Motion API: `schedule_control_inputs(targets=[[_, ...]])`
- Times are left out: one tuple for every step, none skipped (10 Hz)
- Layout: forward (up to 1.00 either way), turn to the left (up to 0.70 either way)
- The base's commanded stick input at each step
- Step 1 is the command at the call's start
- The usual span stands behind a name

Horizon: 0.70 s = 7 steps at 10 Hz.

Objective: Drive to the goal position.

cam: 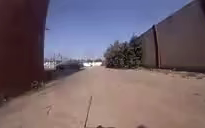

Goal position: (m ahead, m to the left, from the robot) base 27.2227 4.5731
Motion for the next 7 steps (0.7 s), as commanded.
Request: schedule_control_inputs(targets=[[1.00,0.00],[1.00,0.00],[1.00,0.00],[1.00,0.00],[1.00,0.00],[1.00,0.00],[1.00,0.00]])
